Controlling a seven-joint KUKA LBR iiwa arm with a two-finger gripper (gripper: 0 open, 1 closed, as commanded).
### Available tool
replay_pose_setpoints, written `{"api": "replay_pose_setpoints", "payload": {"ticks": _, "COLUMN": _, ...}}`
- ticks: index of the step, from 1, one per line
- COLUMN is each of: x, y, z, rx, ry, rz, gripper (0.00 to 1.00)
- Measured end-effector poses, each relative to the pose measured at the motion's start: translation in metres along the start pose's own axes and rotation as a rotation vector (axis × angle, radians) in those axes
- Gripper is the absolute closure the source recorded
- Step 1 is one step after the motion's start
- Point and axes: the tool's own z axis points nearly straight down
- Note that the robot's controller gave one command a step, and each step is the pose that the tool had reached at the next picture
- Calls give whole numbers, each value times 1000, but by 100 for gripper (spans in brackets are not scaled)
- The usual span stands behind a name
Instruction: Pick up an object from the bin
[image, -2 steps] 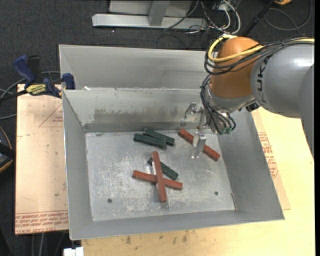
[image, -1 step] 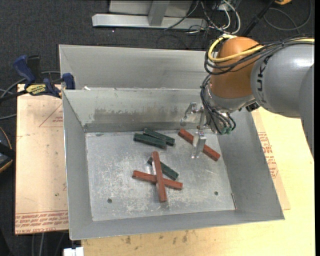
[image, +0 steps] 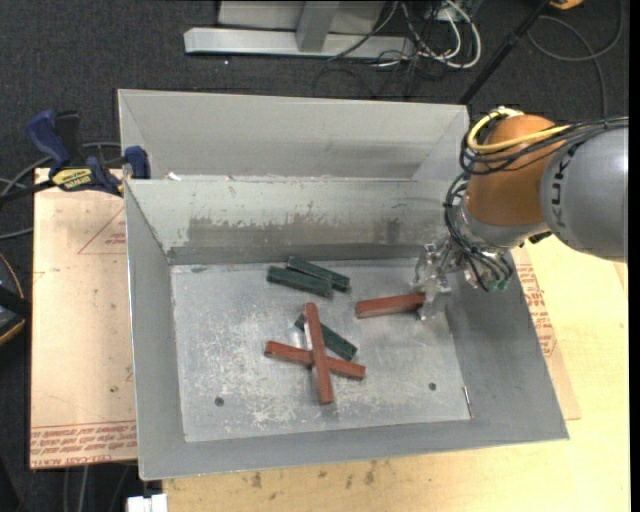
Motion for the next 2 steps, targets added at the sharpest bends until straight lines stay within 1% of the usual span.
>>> {"api": "replay_pose_setpoints", "payload": {"ticks": 1, "x": 0, "y": 0, "z": 0, "rx": 0, "ry": 0, "rz": 0, "gripper": 100}}
{"api": "replay_pose_setpoints", "payload": {"ticks": 2, "x": -2, "y": -1, "z": -125, "rx": -2, "ry": 5, "rz": -75, "gripper": 100}}
